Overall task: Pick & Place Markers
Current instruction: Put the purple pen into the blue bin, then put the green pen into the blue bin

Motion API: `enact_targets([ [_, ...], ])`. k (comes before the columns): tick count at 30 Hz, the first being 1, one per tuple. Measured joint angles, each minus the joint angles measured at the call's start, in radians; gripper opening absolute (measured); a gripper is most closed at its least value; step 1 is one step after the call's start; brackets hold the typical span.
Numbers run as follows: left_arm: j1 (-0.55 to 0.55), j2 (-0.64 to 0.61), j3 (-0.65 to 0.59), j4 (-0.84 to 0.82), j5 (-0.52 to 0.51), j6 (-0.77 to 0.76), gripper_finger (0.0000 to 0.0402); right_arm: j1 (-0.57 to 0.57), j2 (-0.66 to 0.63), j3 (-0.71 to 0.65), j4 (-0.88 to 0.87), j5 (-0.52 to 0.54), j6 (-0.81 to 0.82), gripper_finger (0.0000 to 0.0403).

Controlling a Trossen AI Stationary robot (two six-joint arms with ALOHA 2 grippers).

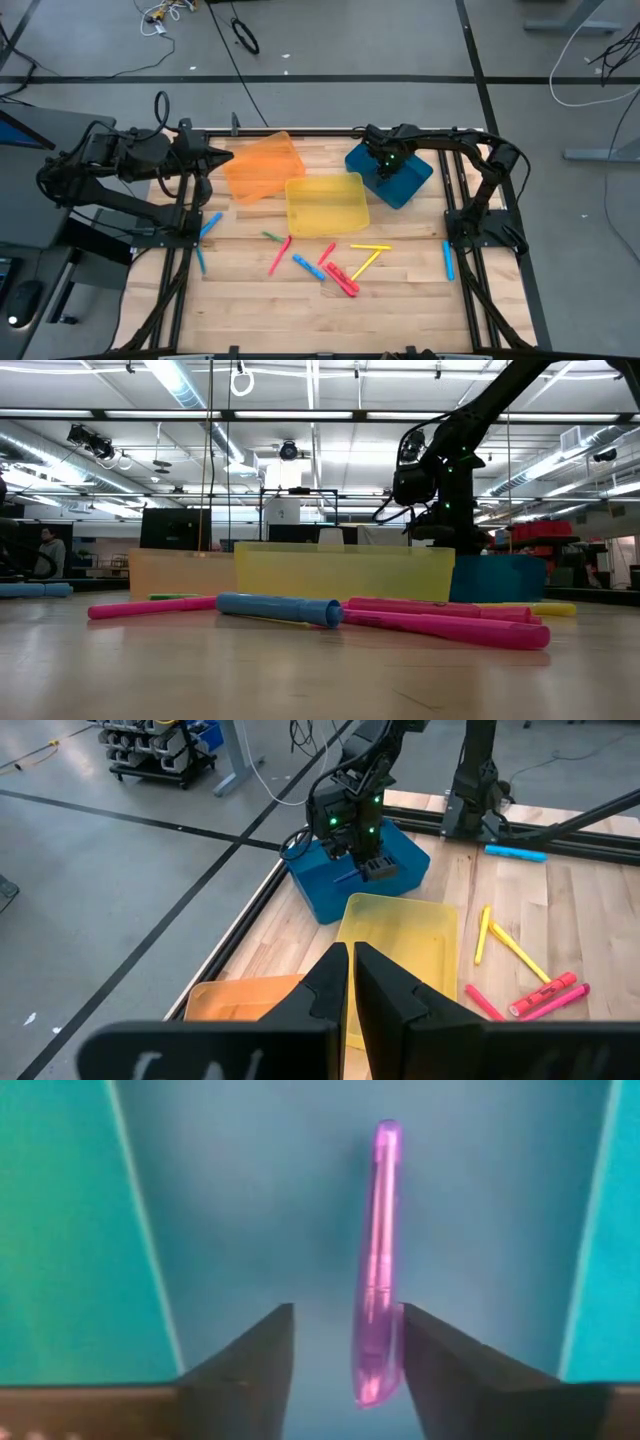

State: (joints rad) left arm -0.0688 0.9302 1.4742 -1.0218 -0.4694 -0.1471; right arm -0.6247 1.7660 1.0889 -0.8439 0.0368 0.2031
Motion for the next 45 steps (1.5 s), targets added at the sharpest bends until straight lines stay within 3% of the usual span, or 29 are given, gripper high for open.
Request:
enact_targets([
  [11, 0.0, 0.0, 0.0, 0.0, 0.003, 0.0, 0.0028, 0.0, 0.0, 0.001, -0.027, -0.009, -0.006, 0.0263],
  [14, 0.0, 0.0, 0.0, 0.0, 0.003, 0.0, 0.0028, 0.0, 0.0, 0.001, -0.035, -0.063, 0.006, 0.0279],
  [22, 0.0, 0.0, 0.0, 0.0, 0.003, 0.0, 0.0028, -0.001, -0.04, 0.015, -0.043, -0.072, 0.007, 0.0261],
  [25, 0.0, 0.0, 0.0, 0.0, 0.004, 0.0, 0.0028, -0.003, -0.076, 0.047, -0.088, -0.071, 0.016, 0.0248],
  [30, 0.0, 0.0, 0.0, -0.001, 0.004, 0.0, 0.0028, 0.026, -0.17, 0.159, -0.308, -0.06, 0.017, 0.0204],
  [36, 0.0, 0.0, 0.0, 0.0, 0.04, -0.005, 0.0028, 0.144, -0.343, 0.302, -0.504, -0.056, 0.084, 0.0096],
  [40, 0.0, 0.01, 0.0, -0.001, 0.094, -0.036, 0.0028, 0.263, -0.439, 0.313, -0.56, -0.094, 0.21, 0.0016],
  [45, 0.0, 0.041, 0.0, -0.016, 0.198, -0.078, 0.0028, 0.427, -0.506, 0.287, -0.582, -0.108, 0.391, 0.0015],
])
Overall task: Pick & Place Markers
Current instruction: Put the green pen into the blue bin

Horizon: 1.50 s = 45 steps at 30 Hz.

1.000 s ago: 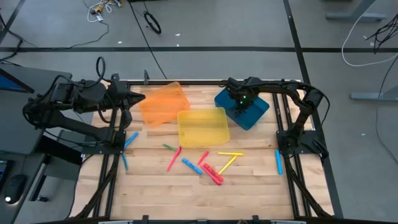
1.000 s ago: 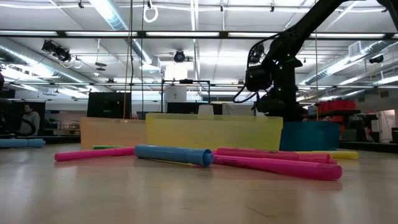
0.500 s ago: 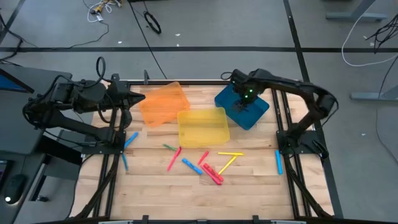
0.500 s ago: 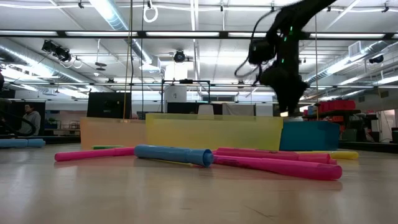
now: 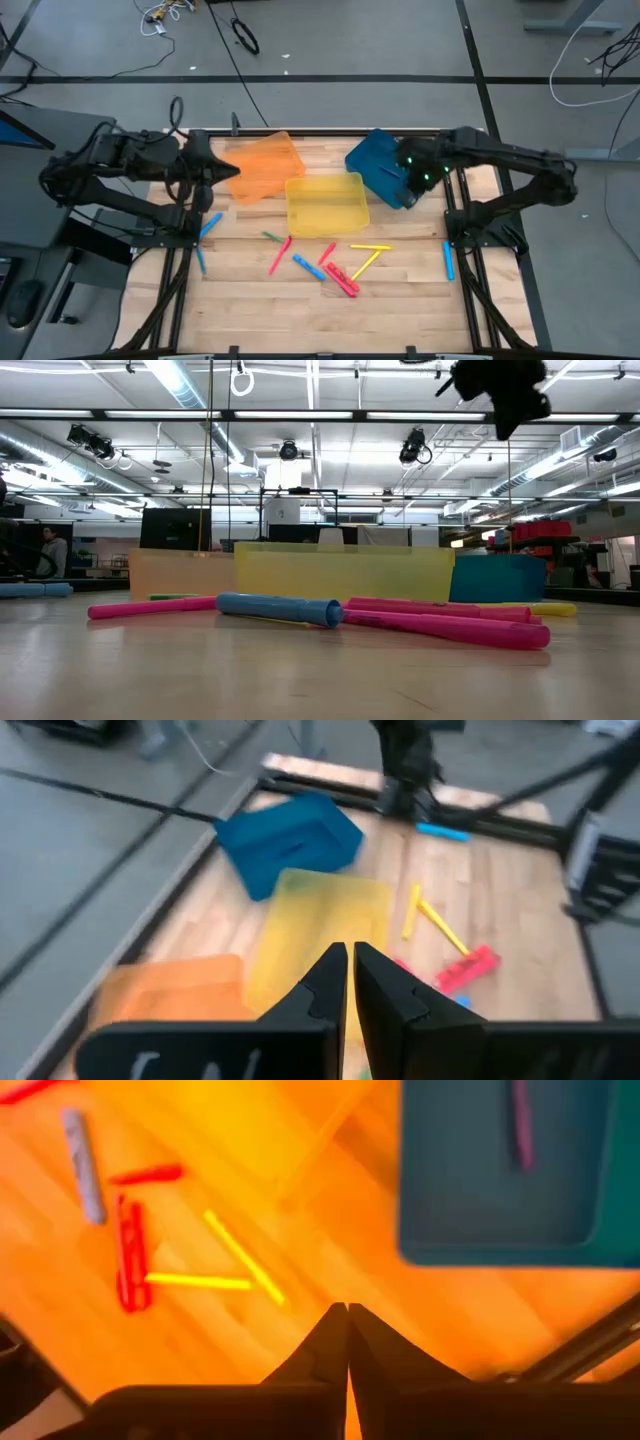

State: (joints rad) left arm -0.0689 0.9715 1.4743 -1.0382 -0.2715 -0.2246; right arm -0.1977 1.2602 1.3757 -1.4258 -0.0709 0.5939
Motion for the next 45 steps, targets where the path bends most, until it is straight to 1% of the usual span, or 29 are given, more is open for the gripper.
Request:
enact_targets([
  [5, -0.001, 0.076, 0.0, -0.053, 0.168, 0.039, 0.0028, 0.11, -0.013, -0.005, 0.005, 0.03, 0.09, 0.0003],
  [8, -0.001, 0.139, 0.0, -0.061, 0.27, 0.075, 0.0028, 0.14, -0.013, -0.005, 0.013, 0.036, 0.114, 0.0006],
  [10, -0.001, 0.18, 0.0, -0.061, 0.312, 0.093, 0.0028, 0.153, -0.013, -0.005, 0.017, 0.037, 0.127, 0.0005],
  [13, -0.001, 0.24, 0.0, -0.074, 0.32, 0.116, 0.0028, 0.169, -0.013, -0.005, 0.016, 0.041, 0.132, 0.0003],
  [17, 0.001, 0.322, 0.0, -0.152, 0.317, 0.168, 0.0028, 0.184, -0.013, -0.005, 0.024, 0.045, 0.131, 0.0002],
  [23, 0.0, 0.472, 0.0, -0.26, 0.344, 0.324, 0.0028, 0.187, -0.013, -0.005, 0.038, 0.055, 0.131, 0.0003],
  [27, 0.0, 0.529, 0.0, -0.269, 0.344, 0.402, 0.0034, 0.187, -0.013, -0.006, 0.039, 0.055, 0.131, 0.0003],
  [29, 0.001, 0.541, 0.0, -0.271, 0.344, 0.421, 0.0047, 0.187, -0.013, -0.006, 0.043, 0.055, 0.131, 0.0003],
  [32, 0.018, 0.55, -0.011, -0.264, 0.344, 0.424, 0.0079, 0.187, -0.013, -0.006, 0.049, 0.055, 0.131, 0.0004],
  [36, 0.048, 0.545, -0.069, -0.224, 0.358, 0.423, 0.0138, 0.187, -0.013, -0.006, 0.059, 0.055, 0.128, 0.0004],
  [41, 0.056, 0.547, -0.143, -0.175, 0.362, 0.427, 0.0212, 0.186, -0.013, -0.006, 0.064, 0.055, 0.115, 0.0004],
  [43, 0.053, 0.547, -0.172, -0.16, 0.362, 0.451, 0.0232, 0.186, -0.013, -0.006, 0.064, 0.056, 0.114, 0.0004],
  [45, 0.046, 0.547, -0.208, -0.123, 0.341, 0.464, 0.0242, 0.186, -0.013, -0.006, 0.064, 0.055, 0.113, 0.0004],
])
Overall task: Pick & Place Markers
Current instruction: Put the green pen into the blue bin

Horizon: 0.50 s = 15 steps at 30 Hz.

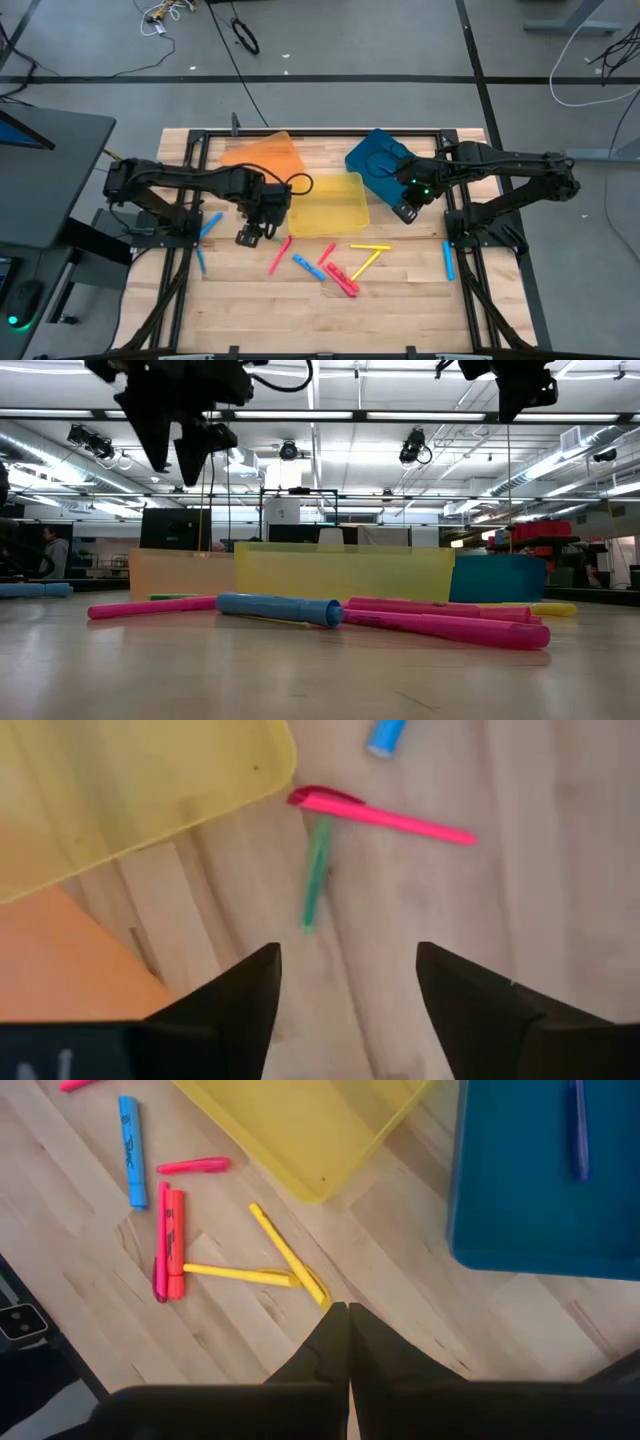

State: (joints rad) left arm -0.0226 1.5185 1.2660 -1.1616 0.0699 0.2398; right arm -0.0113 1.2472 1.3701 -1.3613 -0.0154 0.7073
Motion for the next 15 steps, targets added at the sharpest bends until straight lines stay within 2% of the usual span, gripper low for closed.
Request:
enact_targets([
  [8, -0.014, 0.0, -0.173, 0.217, -0.015, -0.019, 0.0223, 0.0, 0.0, 0.0, 0.0, -0.001, -0.005, 0.0004],
  [15, -0.014, 0.0, -0.26, 0.352, -0.06, -0.018, 0.022, 0.0, 0.0, 0.0, 0.0, -0.003, -0.006, 0.0004],
])
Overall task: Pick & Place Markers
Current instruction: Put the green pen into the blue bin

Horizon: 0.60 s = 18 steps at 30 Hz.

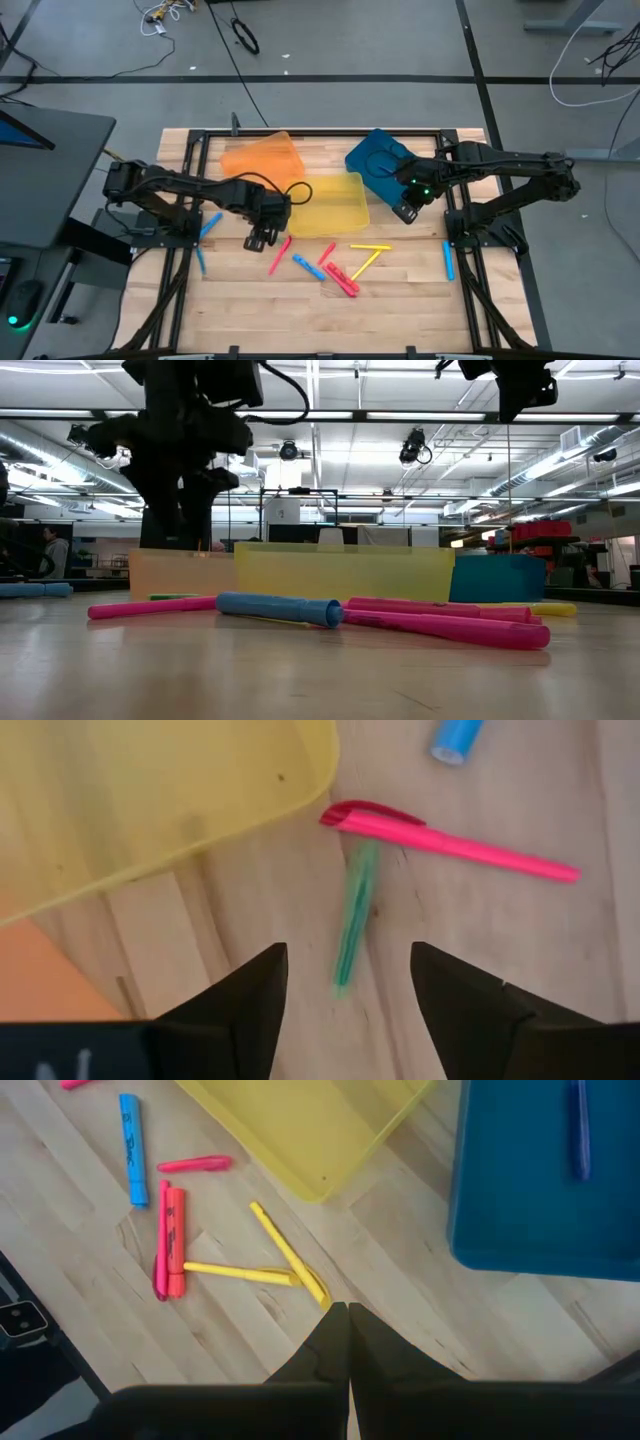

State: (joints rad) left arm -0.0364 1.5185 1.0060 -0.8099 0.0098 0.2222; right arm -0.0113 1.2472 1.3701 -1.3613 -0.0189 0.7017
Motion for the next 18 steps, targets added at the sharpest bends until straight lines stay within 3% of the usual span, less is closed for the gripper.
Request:
enact_targets([
  [18, -0.008, 0.0, -0.228, 0.268, 0.02, 0.01, 0.022, 0.0, 0.0, 0.0, 0.0, -0.024, 0.021, 0.0004],
])
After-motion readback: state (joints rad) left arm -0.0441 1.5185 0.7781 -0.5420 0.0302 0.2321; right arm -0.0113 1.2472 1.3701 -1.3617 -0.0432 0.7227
